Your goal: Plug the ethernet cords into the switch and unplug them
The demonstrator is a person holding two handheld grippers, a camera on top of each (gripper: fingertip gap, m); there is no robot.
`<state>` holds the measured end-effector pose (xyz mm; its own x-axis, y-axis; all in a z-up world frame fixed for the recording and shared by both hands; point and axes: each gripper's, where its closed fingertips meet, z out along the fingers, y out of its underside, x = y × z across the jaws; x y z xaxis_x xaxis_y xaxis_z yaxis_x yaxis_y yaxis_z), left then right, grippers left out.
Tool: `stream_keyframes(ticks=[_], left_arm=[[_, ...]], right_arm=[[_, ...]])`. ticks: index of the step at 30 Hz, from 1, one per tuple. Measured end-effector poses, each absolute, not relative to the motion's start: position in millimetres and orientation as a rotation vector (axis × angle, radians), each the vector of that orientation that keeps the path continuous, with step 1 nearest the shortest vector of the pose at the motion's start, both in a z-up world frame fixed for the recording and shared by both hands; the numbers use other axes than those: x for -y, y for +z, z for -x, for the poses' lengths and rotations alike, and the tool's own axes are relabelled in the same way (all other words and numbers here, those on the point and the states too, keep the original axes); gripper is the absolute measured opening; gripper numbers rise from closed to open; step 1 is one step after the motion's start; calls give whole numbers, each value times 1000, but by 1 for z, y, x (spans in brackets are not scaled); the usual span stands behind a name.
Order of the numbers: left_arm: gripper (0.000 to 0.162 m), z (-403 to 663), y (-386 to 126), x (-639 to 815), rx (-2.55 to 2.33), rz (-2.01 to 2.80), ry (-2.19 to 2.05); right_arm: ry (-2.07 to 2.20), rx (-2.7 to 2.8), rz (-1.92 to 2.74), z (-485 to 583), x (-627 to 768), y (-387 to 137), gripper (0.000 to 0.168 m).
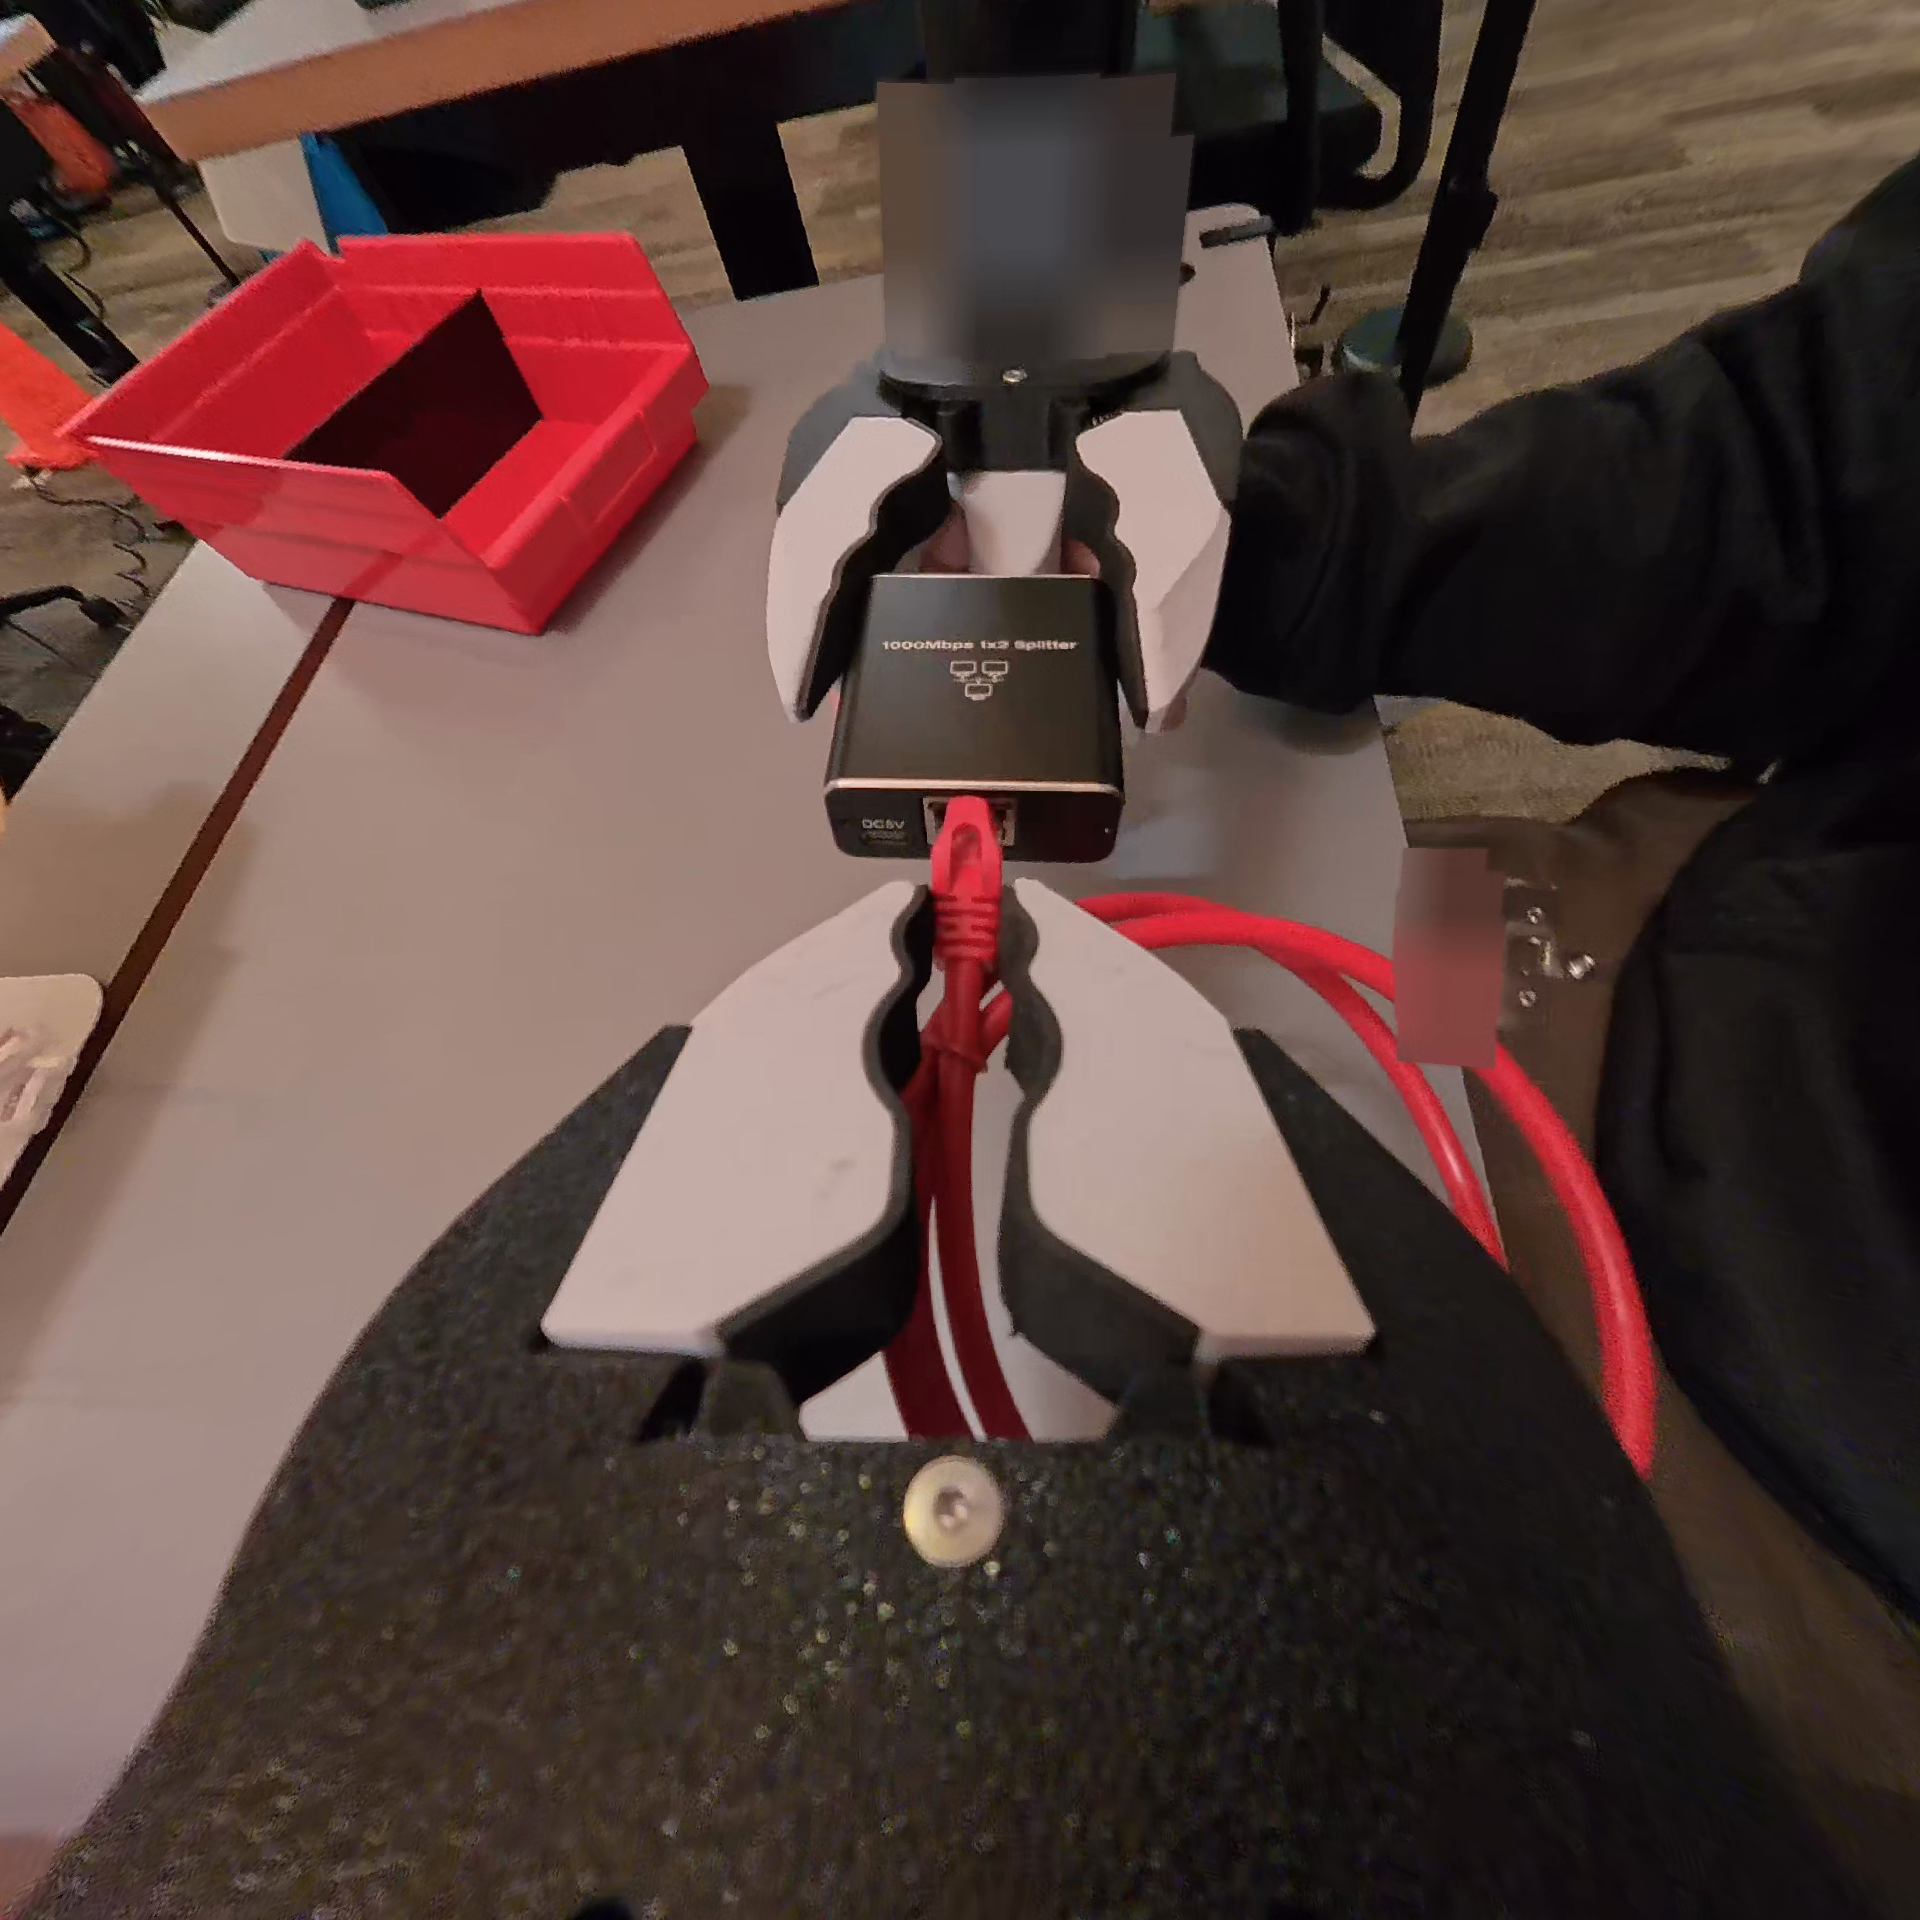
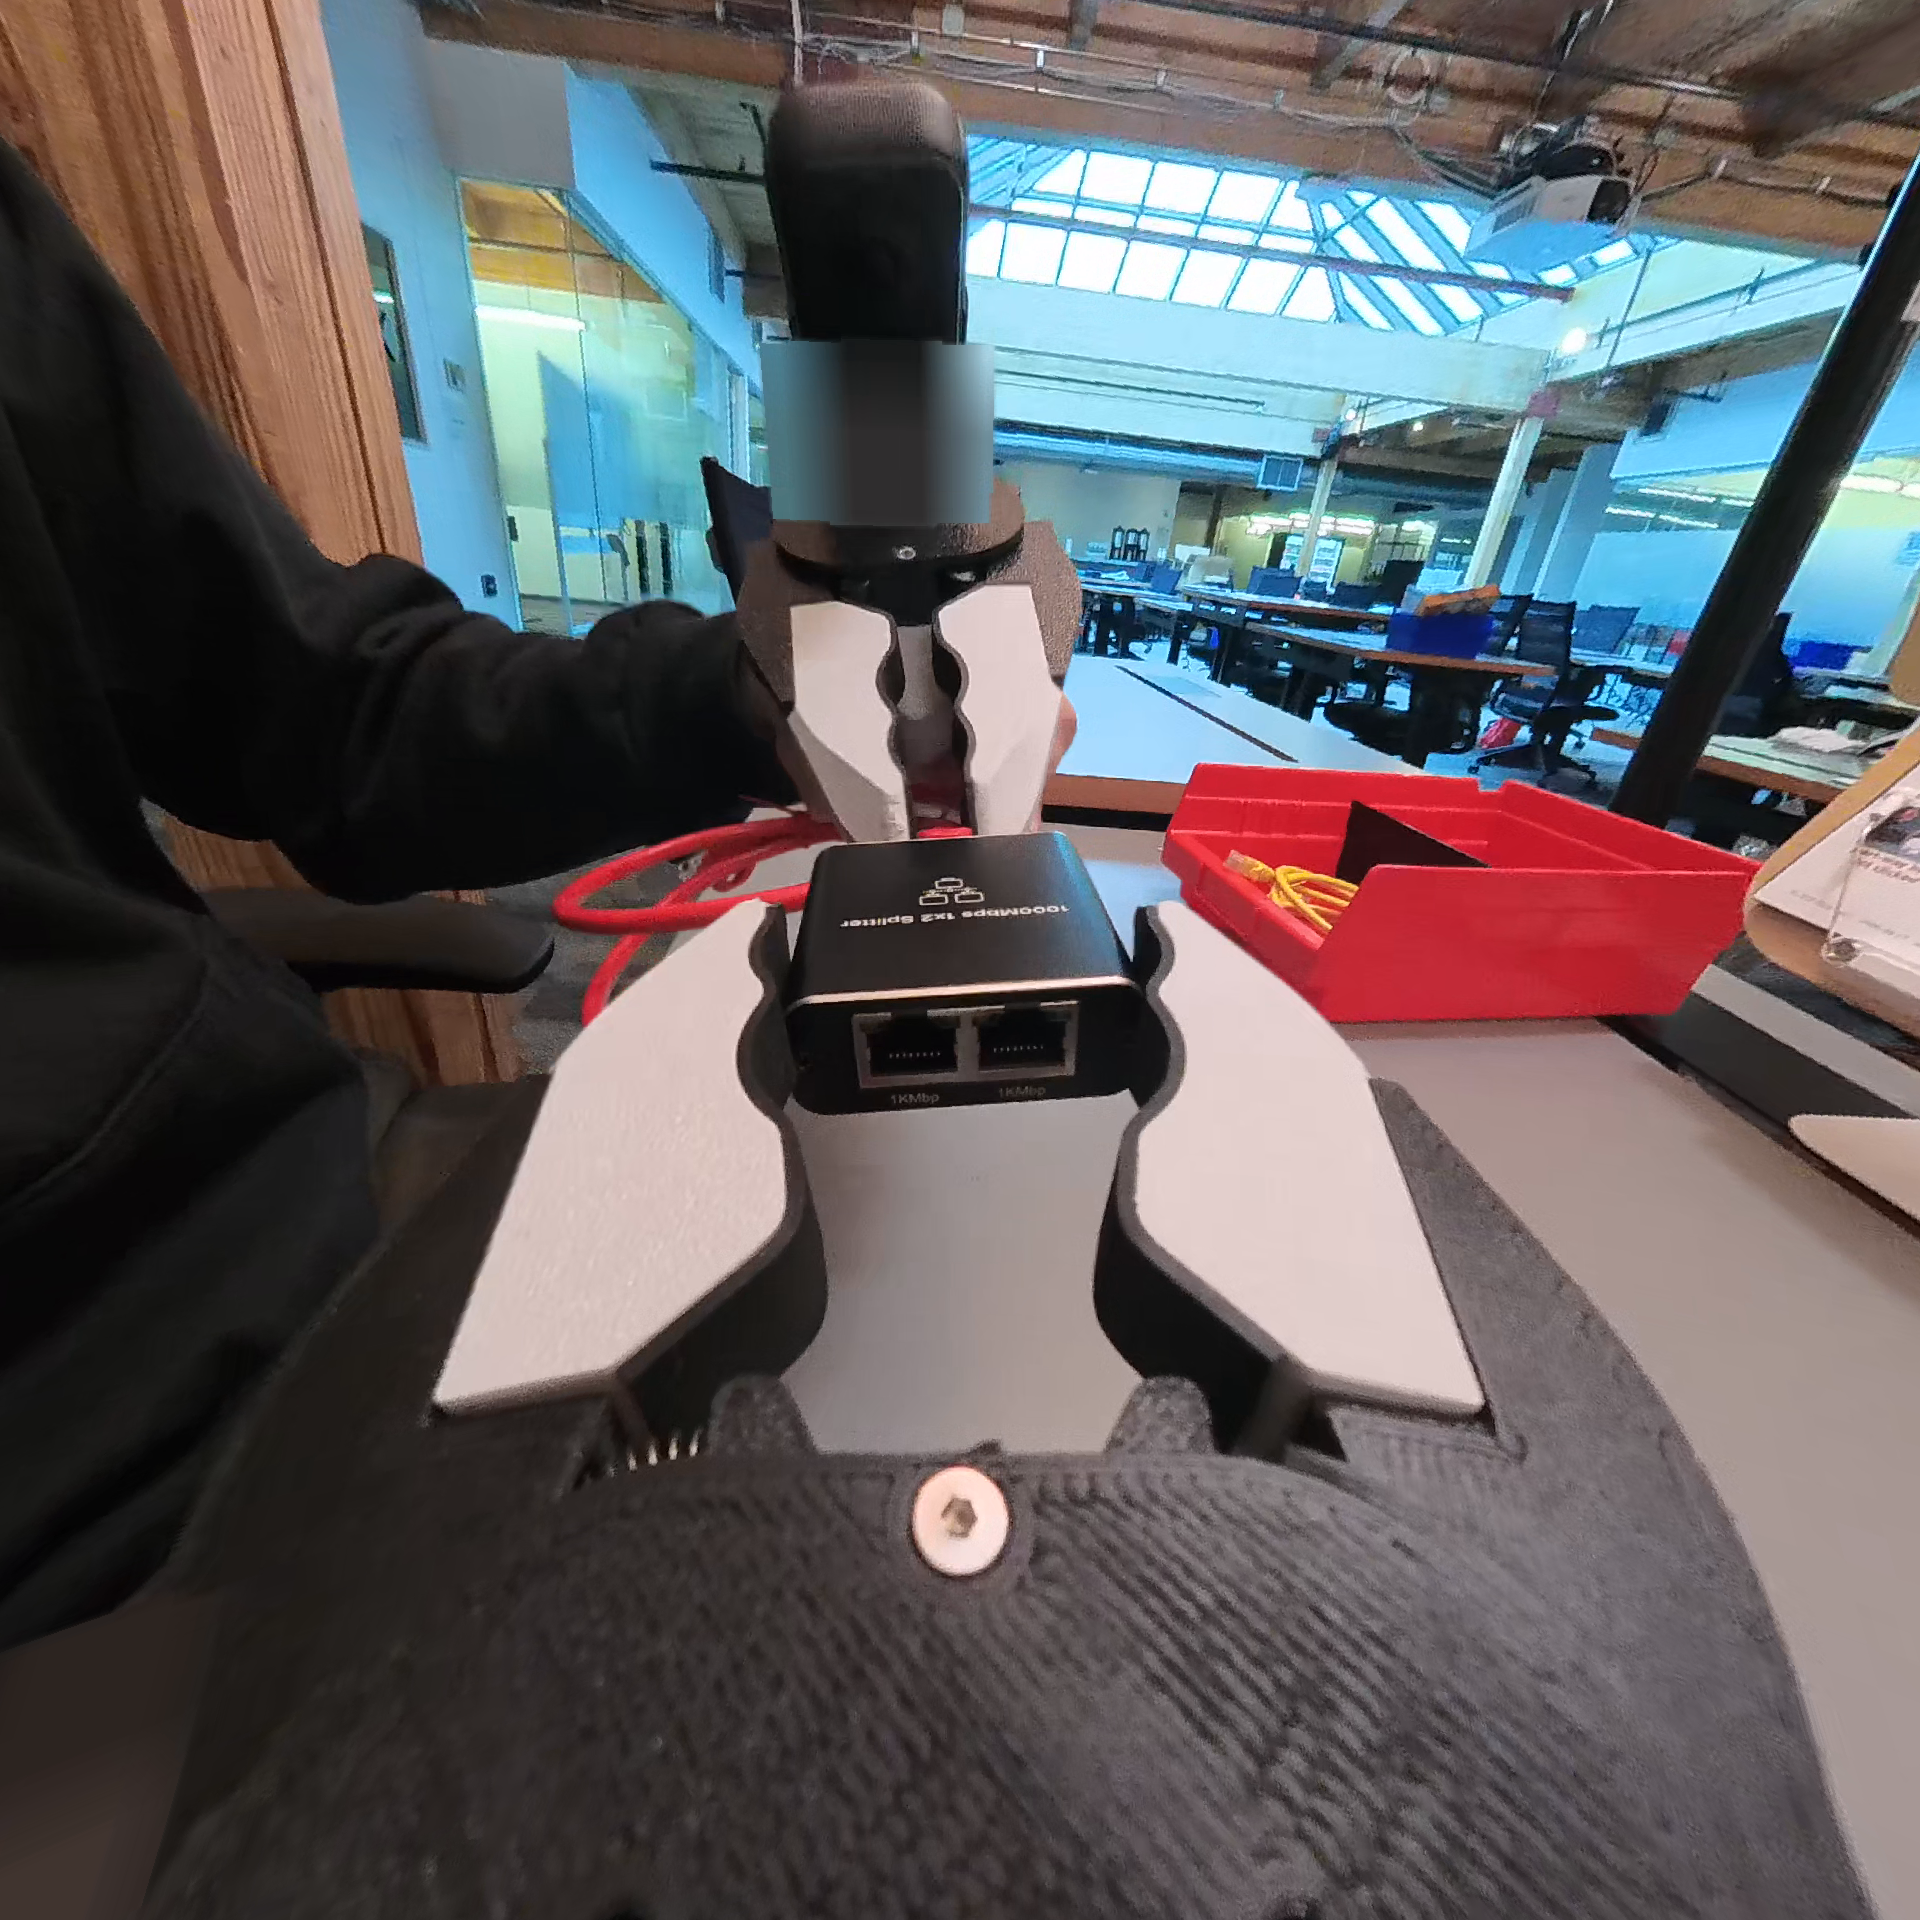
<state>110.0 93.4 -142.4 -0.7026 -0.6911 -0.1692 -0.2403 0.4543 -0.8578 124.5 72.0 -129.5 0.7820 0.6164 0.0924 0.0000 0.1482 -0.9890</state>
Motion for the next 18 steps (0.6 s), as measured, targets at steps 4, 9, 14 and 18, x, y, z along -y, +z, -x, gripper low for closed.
stream_keyframes(ticks=[4,9,14,18], left_arm=[[14,-117,-136,-95,-2078,782,-1240],[40,-122,-110,-113,-1876,881,-1226],[40,-119,-109,-105,-1816,1026,-1220],[52,-123,-124,-92,-1765,1089,-1169]], right_arm=[[410,543,1367,-131,-71,-123,64],[269,471,1414,-156,-74,-127,64],[154,364,1387,-177,-78,-120,64],[117,301,1382,-185,-79,-114,64]])
